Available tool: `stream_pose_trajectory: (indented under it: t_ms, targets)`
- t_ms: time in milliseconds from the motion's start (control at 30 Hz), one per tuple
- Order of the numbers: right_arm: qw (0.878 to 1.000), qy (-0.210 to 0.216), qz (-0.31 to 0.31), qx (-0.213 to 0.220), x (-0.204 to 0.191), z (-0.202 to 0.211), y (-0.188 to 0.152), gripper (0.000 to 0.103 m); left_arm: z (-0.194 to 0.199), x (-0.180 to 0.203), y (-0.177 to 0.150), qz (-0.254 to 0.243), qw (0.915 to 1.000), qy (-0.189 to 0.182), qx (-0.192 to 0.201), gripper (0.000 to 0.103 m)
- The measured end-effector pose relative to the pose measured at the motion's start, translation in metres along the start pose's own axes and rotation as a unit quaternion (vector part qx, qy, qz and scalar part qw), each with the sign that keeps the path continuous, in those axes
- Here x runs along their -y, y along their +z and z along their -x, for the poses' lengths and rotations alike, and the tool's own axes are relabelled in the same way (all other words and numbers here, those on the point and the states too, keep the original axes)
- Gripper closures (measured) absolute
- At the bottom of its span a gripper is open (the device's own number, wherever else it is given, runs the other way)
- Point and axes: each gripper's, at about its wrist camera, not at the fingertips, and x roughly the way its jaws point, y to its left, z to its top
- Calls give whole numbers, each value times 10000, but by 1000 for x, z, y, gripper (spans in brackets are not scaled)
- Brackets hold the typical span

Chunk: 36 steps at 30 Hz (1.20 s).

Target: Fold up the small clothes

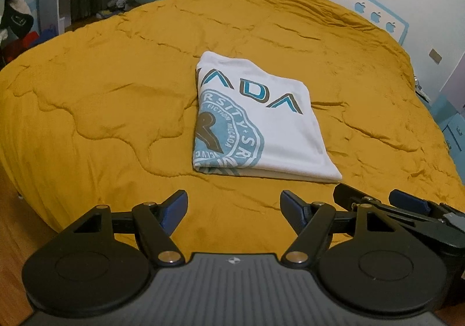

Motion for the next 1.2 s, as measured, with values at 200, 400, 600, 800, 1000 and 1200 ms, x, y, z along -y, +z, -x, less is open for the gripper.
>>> stream_pose_trajectory:
  t_ms: [200, 400, 600, 800, 1000, 1200]
  targets:
    - [10000, -40, 74, -51, -2, -1, -2, 21, -1, 1, -1, -76, 9998, -61, -185, 21]
    - [9999, -49, 51, -81, -2, -2, -3, 21, -1, 3, -1, -135, 9997, 34, -207, 18]
    - [9999, 17, 1, -124, -2, -5, -3, 21, -1, 2, 0, -136, 9996, 96, -210, 17]
    - [9999, -4, -12, -122, -3, -5, -3, 21, 0, 4, 1, -198, 9995, 189, -149, 16]
    - [9999, 16, -45, -141, -1, -6, -3, 21, -1, 5, 2, -216, 9994, 204, -163, 16]
    - [9999, 10, -10, -154, -1, -6, -2, 21, -2, 5, 3, -180, 9994, 241, -174, 16]
